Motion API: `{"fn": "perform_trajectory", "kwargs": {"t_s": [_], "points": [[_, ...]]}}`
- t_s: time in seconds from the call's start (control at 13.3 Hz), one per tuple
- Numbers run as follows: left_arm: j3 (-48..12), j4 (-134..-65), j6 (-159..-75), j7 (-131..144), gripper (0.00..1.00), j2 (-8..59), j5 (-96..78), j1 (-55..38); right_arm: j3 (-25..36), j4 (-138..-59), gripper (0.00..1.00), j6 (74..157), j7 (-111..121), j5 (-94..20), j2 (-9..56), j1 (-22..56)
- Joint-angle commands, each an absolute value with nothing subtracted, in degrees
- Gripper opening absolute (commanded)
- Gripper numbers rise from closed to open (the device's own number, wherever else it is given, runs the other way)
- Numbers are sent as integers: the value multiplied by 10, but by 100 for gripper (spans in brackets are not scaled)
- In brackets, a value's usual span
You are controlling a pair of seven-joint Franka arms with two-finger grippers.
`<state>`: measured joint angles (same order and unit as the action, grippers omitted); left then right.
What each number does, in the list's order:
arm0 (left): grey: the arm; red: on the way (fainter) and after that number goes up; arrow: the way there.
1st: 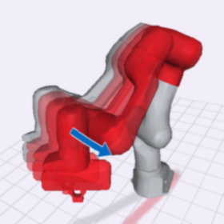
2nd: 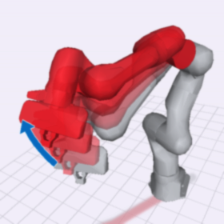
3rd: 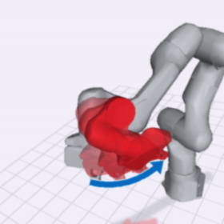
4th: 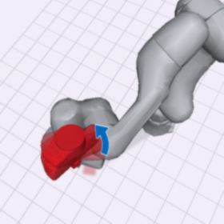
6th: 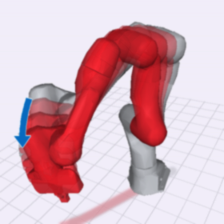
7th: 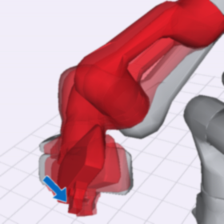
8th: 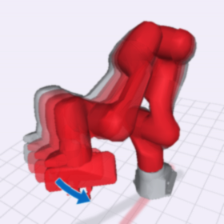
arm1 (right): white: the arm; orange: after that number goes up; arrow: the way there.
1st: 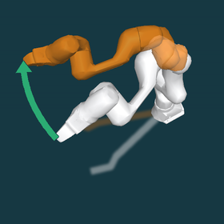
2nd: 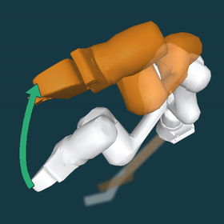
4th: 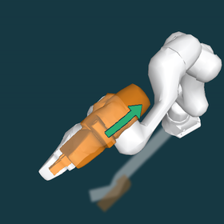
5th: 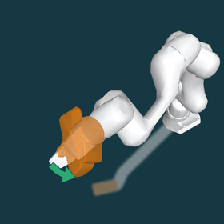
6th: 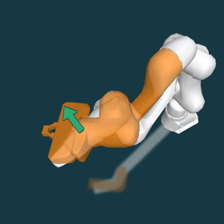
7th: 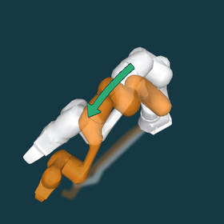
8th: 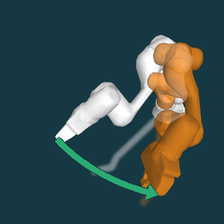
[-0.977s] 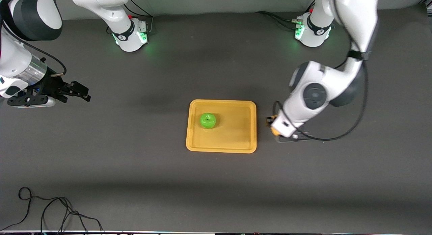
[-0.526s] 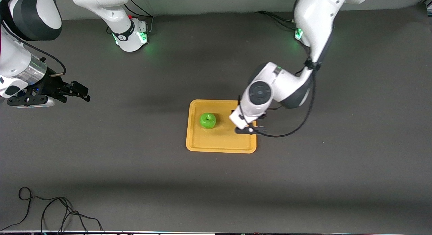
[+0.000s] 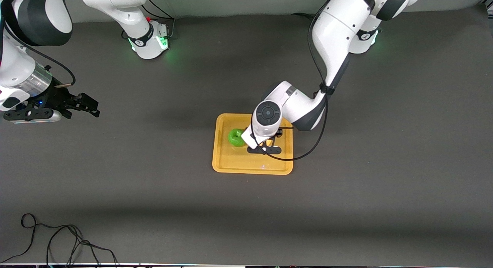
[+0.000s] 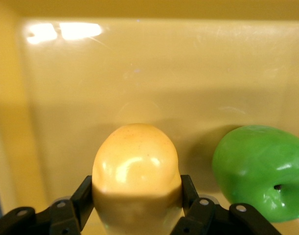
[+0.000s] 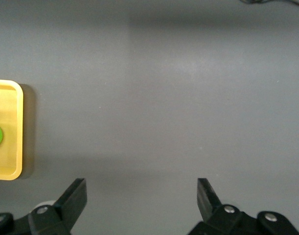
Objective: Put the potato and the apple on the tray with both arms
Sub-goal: 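Lift the potato with the left gripper and carry it over the tray, then lower the potato beside the apple and open the left gripper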
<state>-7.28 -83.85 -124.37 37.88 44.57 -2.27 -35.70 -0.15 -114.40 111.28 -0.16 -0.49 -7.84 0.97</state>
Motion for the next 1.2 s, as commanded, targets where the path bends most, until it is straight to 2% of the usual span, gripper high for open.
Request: {"fn": "perform_trajectory", "kwargs": {"t_s": [0.0, 0.38, 0.45, 0.53, 0.6, 0.68, 0.75, 0.9, 0.98, 1.05, 1.13], "points": [[-61, -817, -1249, 392, 0, 466, -21, -377, -6, -1119, 100, 1111, -3, 6, -69, 13], [-60, -816, -1260, 387, 0, 478, -18, -378, -4, -1118, 100, 1106, -4, 4, -69, 11], [-60, -815, -1260, 388, 19, 478, -13, -377, -4, -1119, 100, 1106, -4, 4, -69, 11], [-60, -812, -1260, 388, 30, 478, -13, -377, -4, -1119, 100, 1106, -4, 4, -69, 11], [-60, -811, -1260, 391, 34, 478, -13, -378, -4, -1119, 100, 1106, -3, 4, -69, 11], [-60, -811, -1259, 391, 43, 478, -13, -378, -5, -1118, 100, 1107, -6, 6, -69, 12], [-60, -811, -1259, 392, 60, 477, -13, -378, -6, -1110, 100, 1107, -23, 7, -64, 15], [-60, -805, -1256, 392, 69, 476, -13, -377, -7, -1103, 100, 1105, -34, 7, -58, 16], [-60, -805, -1255, 392, 80, 476, -13, -378, -7, -1103, 100, 1101, -34, 7, -59, 16], [-60, -805, -1255, 393, 100, 476, -13, -378, -7, -1102, 100, 1087, -35, 6, -61, 16], [-60, -805, -1255, 393, 100, 476, -13, -378, -7, -1101, 100, 1080, -36, 4, -62, 16]]}}
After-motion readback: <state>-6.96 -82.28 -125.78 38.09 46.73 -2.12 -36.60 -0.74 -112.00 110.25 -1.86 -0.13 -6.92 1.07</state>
